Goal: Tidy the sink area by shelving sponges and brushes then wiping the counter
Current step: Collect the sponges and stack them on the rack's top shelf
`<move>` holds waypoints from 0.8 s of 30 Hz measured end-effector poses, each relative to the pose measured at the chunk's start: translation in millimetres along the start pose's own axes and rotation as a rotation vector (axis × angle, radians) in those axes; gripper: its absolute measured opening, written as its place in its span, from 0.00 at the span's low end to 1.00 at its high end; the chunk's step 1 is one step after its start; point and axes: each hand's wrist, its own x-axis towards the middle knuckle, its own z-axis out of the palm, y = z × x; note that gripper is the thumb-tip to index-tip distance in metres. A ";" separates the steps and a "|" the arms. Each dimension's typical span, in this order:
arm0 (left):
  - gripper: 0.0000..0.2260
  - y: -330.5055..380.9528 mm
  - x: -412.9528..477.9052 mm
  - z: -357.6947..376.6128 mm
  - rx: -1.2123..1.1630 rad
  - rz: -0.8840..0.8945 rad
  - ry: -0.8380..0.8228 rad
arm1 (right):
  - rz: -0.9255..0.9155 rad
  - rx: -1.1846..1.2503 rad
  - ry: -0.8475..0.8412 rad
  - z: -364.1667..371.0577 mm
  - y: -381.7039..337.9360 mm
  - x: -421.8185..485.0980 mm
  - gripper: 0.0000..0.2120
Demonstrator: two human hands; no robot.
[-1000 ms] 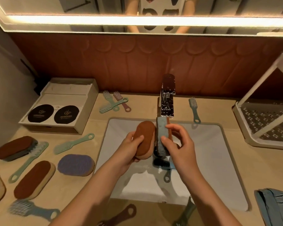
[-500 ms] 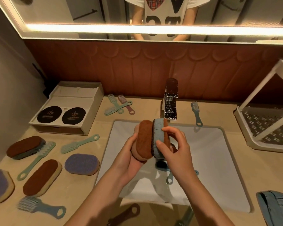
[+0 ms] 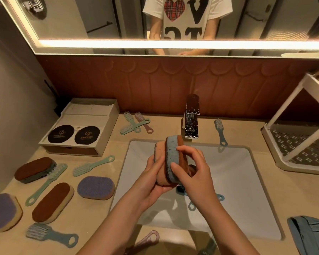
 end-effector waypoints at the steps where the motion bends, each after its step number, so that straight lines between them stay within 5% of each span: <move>1: 0.25 -1.2 -0.4 0.5 -0.012 0.004 0.002 | 0.000 -0.009 0.005 0.2 0.3 -1.6 0.16; 7: 0.25 -3.3 1.2 5.7 0.008 0.043 -0.009 | 0.021 -0.066 0.025 1.1 1.8 -5.2 0.17; 14: 0.28 34.6 4.5 0.3 0.406 0.085 0.053 | 0.071 -0.059 -0.110 -16.9 -5.4 4.6 0.13; 18: 0.23 51.8 6.4 -7.8 0.562 0.092 0.037 | 0.096 -0.113 -0.034 -22.5 -13.7 24.0 0.11; 24: 0.20 66.2 2.4 -3.9 0.841 0.102 -0.090 | 0.266 -0.183 -0.242 -23.3 -28.3 54.0 0.27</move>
